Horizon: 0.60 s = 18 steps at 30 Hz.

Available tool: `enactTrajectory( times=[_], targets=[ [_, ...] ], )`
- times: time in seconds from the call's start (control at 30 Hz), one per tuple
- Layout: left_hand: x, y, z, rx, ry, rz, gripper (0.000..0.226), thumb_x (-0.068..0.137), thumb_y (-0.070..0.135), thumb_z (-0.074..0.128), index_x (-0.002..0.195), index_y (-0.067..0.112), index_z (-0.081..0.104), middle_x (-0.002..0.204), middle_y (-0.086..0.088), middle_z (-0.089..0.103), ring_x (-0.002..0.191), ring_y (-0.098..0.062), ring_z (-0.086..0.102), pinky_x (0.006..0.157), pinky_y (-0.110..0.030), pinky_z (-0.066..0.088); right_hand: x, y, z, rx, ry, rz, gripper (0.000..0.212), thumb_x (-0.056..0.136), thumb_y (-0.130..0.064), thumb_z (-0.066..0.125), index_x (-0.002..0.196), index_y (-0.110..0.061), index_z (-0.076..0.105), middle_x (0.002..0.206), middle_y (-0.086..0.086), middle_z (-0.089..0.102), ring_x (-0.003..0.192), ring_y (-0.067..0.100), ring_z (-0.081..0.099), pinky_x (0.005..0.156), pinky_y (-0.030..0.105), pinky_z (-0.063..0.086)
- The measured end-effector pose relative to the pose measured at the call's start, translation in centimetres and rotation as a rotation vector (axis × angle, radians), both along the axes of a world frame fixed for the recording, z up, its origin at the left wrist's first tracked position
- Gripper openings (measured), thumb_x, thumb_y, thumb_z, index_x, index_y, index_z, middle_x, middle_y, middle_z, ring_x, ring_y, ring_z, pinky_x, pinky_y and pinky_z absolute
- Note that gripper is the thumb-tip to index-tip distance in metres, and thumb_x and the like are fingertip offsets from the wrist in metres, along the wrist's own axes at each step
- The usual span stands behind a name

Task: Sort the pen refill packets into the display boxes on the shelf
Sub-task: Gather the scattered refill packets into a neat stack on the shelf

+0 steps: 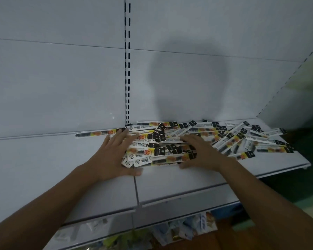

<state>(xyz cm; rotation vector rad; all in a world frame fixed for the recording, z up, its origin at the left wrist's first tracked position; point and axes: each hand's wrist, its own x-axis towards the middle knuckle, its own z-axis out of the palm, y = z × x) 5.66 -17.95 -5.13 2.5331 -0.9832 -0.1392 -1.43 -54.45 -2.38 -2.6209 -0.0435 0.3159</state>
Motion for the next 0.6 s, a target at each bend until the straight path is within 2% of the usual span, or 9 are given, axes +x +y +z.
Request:
enactTrajectory(
  times=[0.07,0.13,0.2,0.27,0.37,0.47,0.53,0.6],
  targets=[
    [0.2,-1.0,-0.2,-0.096,0.045,-0.016,0.122,0.064,0.097,0.062,0.162,0.050,0.008,0.175,0.005,-0.002,0.161,-0.014,-0.010,0.129,-0.057,0.008,0.0,0.6,-0.5,0.075,-0.067,-0.018,0.100,0.068,-0.070,0.084,0.154,-0.040,0.042,0.159,-0.011,0.035,0.147,0.011,0.031,0.124,0.046,0.030],
    [0.1,-1.9,-0.4,-0.208,0.062,-0.033,0.114,0.070,0.083,0.073,0.162,0.046,0.018,0.173,0.011,0.006,0.160,-0.009,-0.002,0.128,-0.052,0.021,0.2,1.7,-1.4,0.108,-0.184,-0.028,0.081,0.073,-0.063,0.085,0.143,-0.033,0.057,0.140,-0.010,0.051,0.130,0.010,0.044,0.117,0.045,0.039],
    [-0.2,-2.8,-0.5,-0.266,0.055,-0.029,0.110,0.073,0.073,0.078,0.163,0.040,0.025,0.168,0.019,0.010,0.157,-0.001,-0.003,0.128,-0.047,0.022,0.7,2.9,-2.2,0.123,-0.259,-0.033,0.077,0.073,-0.062,0.084,0.138,-0.028,0.062,0.131,-0.006,0.057,0.123,0.014,0.050,0.111,0.047,0.043],
    [-0.1,-3.2,-0.6,-0.274,0.049,-0.031,0.110,0.073,0.074,0.078,0.163,0.038,0.025,0.170,0.017,0.009,0.158,-0.003,-0.005,0.129,-0.047,0.020,1.0,3.5,-2.6,0.153,-0.278,-0.049,0.082,0.072,-0.059,0.087,0.142,-0.026,0.060,0.134,-0.002,0.057,0.126,0.019,0.051,0.111,0.050,0.044],
    [0.1,-2.3,-0.5,-0.296,0.081,0.006,0.111,0.068,0.082,0.077,0.159,0.048,0.025,0.173,0.013,0.008,0.160,-0.009,-0.006,0.127,-0.057,0.020,-0.1,3.5,-1.7,0.204,-0.186,-0.098,0.101,0.068,-0.063,0.089,0.155,-0.035,0.043,0.159,-0.005,0.040,0.147,0.018,0.034,0.123,0.049,0.032],
    [-0.9,-0.7,0.3,-0.289,0.156,0.070,0.112,0.063,0.085,0.078,0.155,0.062,0.017,0.174,0.014,0.004,0.160,-0.009,-0.006,0.126,-0.055,0.019,-2.1,3.0,-0.1,0.186,-0.169,-0.071,0.120,0.061,-0.076,0.086,0.158,-0.053,0.020,0.171,-0.017,0.013,0.158,0.012,0.010,0.126,0.050,0.018],
    [-1.6,-0.5,0.6,-0.243,0.117,0.068,0.104,0.070,0.087,0.069,0.156,0.064,0.014,0.174,0.012,0.005,0.161,-0.013,-0.005,0.126,-0.057,0.017,-3.4,4.3,0.5,0.072,-0.258,0.049,0.124,0.061,-0.085,0.079,0.160,-0.053,0.011,0.172,-0.018,-0.003,0.159,0.010,-0.004,0.127,0.048,0.005],
    [-1.7,-1.1,0.2,-0.191,0.012,0.077,0.092,0.081,0.087,0.057,0.158,0.061,0.014,0.174,0.008,0.012,0.162,-0.019,-0.001,0.124,-0.064,0.019,-4.0,7.1,0.4,-0.004,-0.338,0.186,0.118,0.067,-0.088,0.070,0.162,-0.047,0.014,0.173,-0.017,-0.005,0.159,0.008,-0.011,0.127,0.044,-0.007]
  ],
)
